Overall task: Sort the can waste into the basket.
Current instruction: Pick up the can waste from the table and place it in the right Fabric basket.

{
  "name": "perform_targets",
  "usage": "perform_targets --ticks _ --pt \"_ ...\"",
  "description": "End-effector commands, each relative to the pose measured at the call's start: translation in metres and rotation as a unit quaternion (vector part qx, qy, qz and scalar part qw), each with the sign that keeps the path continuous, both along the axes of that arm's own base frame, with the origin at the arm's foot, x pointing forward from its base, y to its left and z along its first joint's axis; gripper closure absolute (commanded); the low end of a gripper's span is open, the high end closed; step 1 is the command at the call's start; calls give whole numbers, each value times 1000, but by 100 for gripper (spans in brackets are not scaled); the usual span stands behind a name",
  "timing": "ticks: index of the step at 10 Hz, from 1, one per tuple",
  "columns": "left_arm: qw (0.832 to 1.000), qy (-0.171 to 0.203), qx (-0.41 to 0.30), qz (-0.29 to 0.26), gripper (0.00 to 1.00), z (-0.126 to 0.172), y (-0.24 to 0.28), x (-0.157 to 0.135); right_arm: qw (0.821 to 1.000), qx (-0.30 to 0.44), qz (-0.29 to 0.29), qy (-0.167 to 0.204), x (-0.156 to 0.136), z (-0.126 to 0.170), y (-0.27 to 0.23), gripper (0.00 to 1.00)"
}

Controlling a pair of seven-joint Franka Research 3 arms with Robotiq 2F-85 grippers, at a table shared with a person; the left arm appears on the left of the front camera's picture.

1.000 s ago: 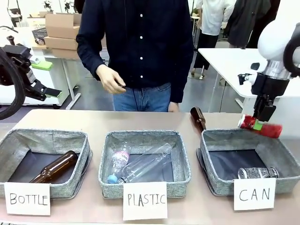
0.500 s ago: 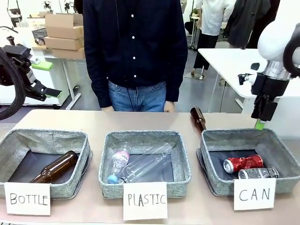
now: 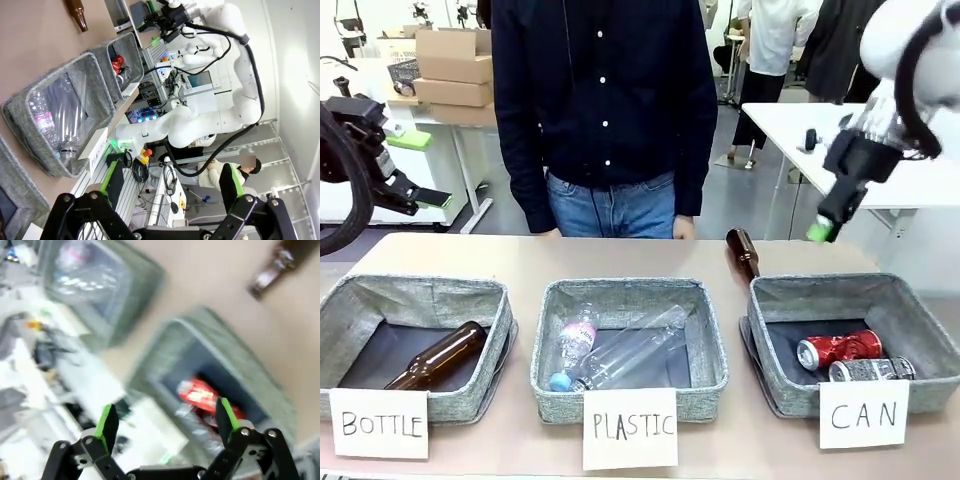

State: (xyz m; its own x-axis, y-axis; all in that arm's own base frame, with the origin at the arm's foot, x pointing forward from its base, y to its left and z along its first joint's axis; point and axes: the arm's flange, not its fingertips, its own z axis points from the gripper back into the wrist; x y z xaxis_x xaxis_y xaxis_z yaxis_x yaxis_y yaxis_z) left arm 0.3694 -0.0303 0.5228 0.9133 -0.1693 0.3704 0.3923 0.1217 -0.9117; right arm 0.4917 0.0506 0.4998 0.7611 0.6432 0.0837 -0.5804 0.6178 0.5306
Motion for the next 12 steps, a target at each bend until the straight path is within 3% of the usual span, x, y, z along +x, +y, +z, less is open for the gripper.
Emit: perform_targets --ticks 1,2,3,4,5,6,7,8,12 --pt "1000 -1 -5 4 0 3 0 0 835 348 -385 180 17 40 8 0" --pt "1000 -1 -5 4 0 3 0 0 796 383 -442 157 2 44 21 0" --pt "1000 -1 -5 4 0 3 0 0 785 382 -455 175 -12 42 26 0" --pt "1000 -1 -5 4 0 3 0 0 719 443 -522 118 -33 35 19 0" --pt "1000 -1 -5 4 0 3 0 0 614 495 -612 53 -57 24 12 0" --pt "1000 -1 -5 4 0 3 0 0 547 518 -658 6 -75 15 9 0" --pt "1000 -1 -5 4 0 3 0 0 528 495 -688 -42 -80 9 12 0" --pt "1000 -1 -5 4 0 3 0 0 888 251 -333 192 -39 23 -2 0" --pt "1000 -1 -5 4 0 3 0 0 888 251 -333 192 -39 23 -2 0"
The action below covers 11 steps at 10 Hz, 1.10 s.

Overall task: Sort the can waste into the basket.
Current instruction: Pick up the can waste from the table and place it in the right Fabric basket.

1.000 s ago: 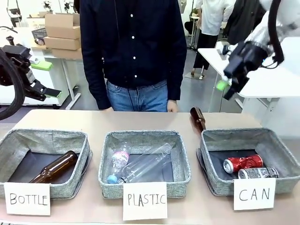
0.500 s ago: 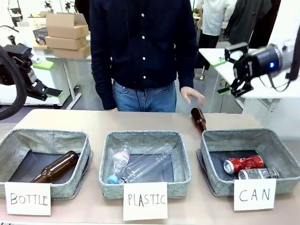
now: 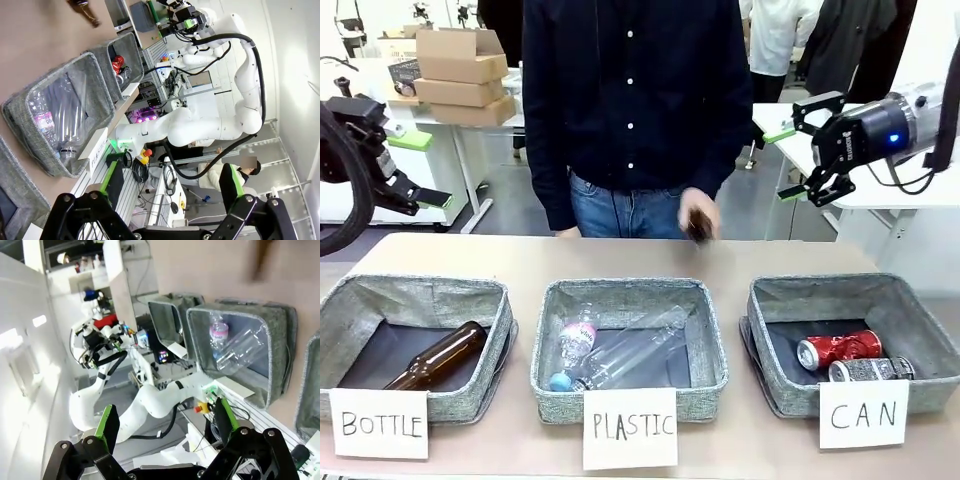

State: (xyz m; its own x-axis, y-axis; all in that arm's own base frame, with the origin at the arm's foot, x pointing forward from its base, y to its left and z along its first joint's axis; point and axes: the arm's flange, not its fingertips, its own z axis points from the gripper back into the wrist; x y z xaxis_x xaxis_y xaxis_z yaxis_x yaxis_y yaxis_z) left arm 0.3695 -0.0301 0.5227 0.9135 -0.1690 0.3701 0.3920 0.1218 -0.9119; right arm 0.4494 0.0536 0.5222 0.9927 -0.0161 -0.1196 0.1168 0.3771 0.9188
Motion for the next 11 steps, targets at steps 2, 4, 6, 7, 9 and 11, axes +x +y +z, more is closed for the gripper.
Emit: perform_targets --ticks 2,4,6,7,9,11 --pt "1000 -1 -5 4 0 3 0 0 1000 -4 6 -2 4 1 -5 0" --pt "1000 -1 -5 4 0 3 0 0 1000 -4 6 -2 4 1 -5 0" --pt "1000 -1 -5 4 0 3 0 0 1000 -4 6 -2 4 1 -5 0" --pt "1000 -1 -5 4 0 3 0 0 1000 -4 6 -2 4 1 -5 0" --pt "1000 -1 -5 4 0 3 0 0 1000 -4 6 -2 4 1 -5 0" --pt "1000 -1 -5 4 0 3 0 0 1000 -4 6 -2 4 1 -5 0"
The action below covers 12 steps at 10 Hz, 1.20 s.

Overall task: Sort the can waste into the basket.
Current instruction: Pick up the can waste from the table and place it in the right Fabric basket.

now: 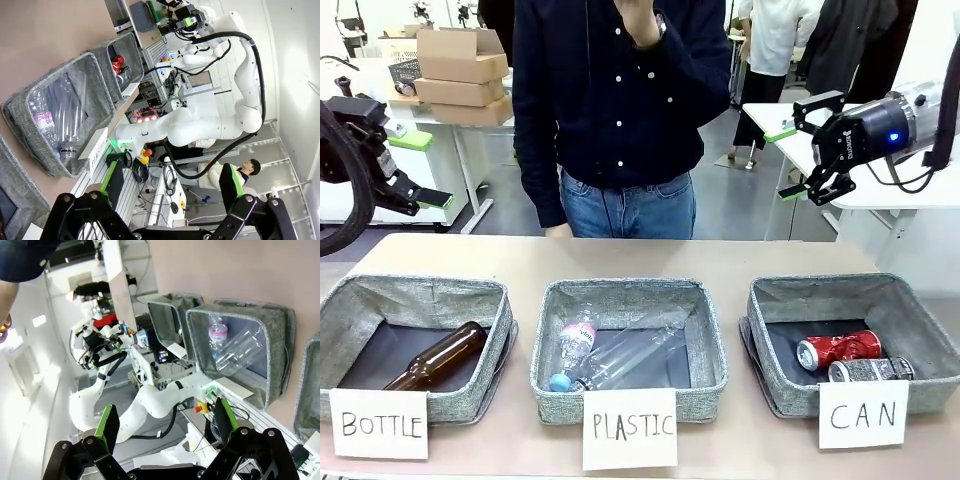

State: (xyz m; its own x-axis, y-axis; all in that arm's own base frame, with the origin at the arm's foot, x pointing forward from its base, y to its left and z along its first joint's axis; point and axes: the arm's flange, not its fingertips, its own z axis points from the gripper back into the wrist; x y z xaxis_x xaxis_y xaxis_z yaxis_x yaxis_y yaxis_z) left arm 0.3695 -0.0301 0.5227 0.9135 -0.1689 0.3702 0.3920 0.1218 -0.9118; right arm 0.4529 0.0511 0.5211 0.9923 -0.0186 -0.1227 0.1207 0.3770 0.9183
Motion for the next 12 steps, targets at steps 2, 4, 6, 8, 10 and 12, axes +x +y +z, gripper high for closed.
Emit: perform_targets --ticks 2,4,6,8,10,12 --pt "1000 -1 -5 4 0 3 0 0 1000 -4 7 -4 0 2 -3 0" --pt "1000 -1 -5 4 0 3 0 0 1000 -4 7 -4 0 2 -3 0" --pt "1000 -1 -5 4 0 3 0 0 1000 -4 7 -4 0 2 -3 0" --pt "1000 -1 -5 4 0 3 0 0 1000 -4 7 -4 0 2 -3 0" --pt "1000 -1 -5 4 0 3 0 0 1000 -4 7 -4 0 2 -3 0" --pt "1000 -1 -5 4 0 3 0 0 1000 -4 7 -4 0 2 -3 0"
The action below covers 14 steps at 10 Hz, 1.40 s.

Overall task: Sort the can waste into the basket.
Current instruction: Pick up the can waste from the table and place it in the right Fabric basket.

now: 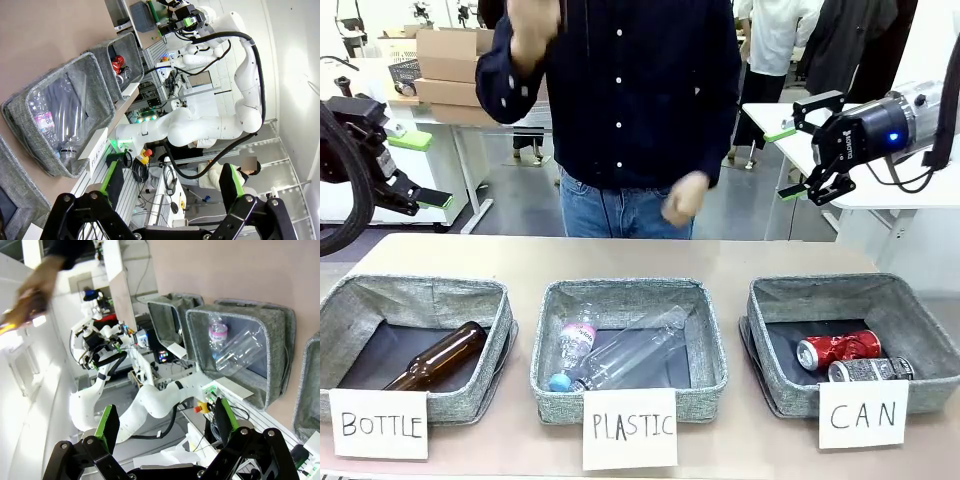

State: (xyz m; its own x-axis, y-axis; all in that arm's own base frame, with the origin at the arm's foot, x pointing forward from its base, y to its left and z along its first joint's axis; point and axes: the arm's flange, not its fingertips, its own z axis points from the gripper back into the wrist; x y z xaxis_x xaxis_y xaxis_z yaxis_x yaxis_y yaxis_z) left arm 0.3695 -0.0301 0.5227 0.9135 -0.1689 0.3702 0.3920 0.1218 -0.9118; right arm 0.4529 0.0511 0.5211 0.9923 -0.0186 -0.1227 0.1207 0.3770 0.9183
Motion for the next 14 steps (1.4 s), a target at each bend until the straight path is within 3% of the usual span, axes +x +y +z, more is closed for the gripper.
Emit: perform_targets --ticks 1,14 --pt "1000 -1 -5 4 0 3 0 0 1000 -4 7 -4 0 2 -3 0" --pt "1000 -1 -5 4 0 3 0 0 1000 -4 7 -4 0 2 -3 0"
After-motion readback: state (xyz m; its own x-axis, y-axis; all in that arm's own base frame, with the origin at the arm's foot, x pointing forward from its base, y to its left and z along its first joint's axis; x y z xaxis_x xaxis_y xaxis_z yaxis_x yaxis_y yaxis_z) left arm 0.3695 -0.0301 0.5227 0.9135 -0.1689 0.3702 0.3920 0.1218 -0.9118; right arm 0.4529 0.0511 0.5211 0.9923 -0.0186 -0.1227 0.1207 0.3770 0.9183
